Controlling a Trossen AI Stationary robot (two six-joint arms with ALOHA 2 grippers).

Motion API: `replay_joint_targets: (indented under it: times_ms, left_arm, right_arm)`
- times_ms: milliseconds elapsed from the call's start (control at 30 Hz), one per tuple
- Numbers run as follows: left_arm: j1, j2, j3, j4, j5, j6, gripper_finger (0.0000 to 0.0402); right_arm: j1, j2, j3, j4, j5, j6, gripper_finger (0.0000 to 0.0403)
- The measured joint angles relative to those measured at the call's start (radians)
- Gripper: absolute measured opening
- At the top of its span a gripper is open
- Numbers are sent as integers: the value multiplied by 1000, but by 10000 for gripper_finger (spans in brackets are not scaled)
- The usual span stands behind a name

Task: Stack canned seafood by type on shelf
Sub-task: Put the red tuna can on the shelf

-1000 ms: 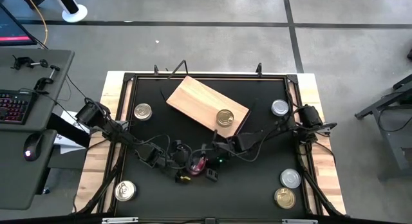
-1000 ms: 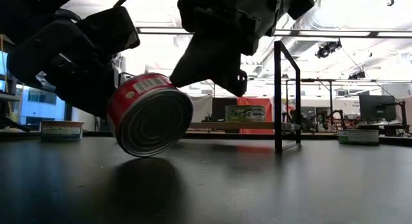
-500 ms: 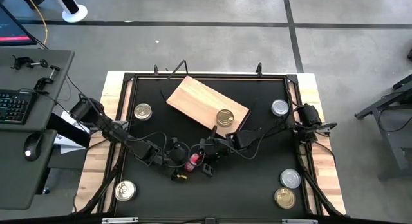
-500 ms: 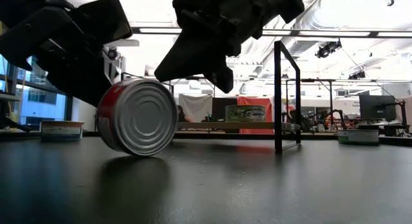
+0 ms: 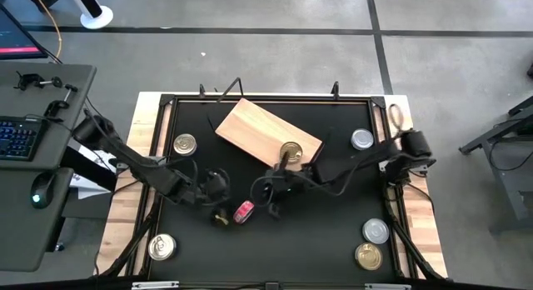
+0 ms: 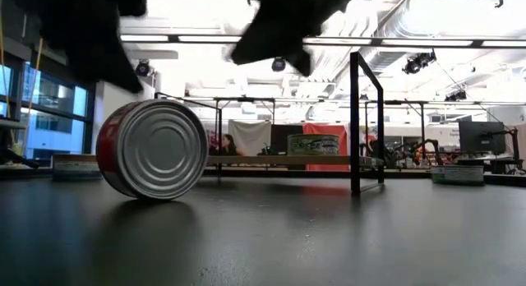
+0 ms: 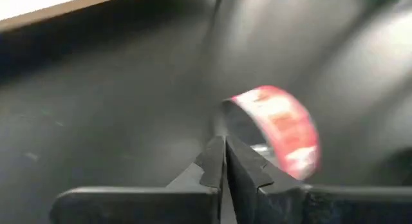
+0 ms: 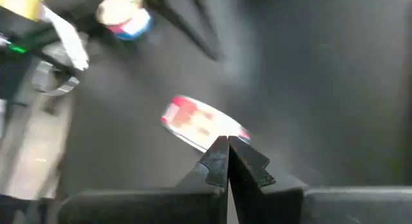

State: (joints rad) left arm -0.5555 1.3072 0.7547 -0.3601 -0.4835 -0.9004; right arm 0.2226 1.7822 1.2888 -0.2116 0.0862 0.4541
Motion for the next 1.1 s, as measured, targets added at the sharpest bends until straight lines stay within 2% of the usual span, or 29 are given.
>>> replay_joint_targets:
  times_ms: [100,233,333,433,500,567,667,767,900,1100]
  left_arm:
    - [-59,-48,0,87,-1,-114,40]
    - [-156,-37,1,247,-27,-200,89]
    - [-207,4,1,356,-57,-218,131]
    - [-203,48,20,404,-63,-175,171]
    - [-160,62,68,366,-13,-95,193]
    - [-98,61,129,258,52,-5,210]
    - [-15,61,243,-18,129,107,228]
    - [15,77,312,-235,132,103,236]
    - [-11,140,312,-263,112,-22,238]
    - [-6,271,312,-250,82,-103,238]
  right_arm:
    - [5,-96,-16,-174,60,-12,0]
    - [26,-211,-51,-357,143,6,0]
    - [38,-288,-117,-426,176,49,0]
    - [46,-366,-205,-434,195,127,0]
    - [54,-410,-269,-428,199,189,0]
    - [60,-449,-326,-409,203,245,0]
    - [71,-498,-388,-382,218,308,0]
    - [81,-524,-422,-366,240,337,0]
    - [81,-529,-427,-354,271,337,0]
    - [79,-525,-428,-347,285,324,0]
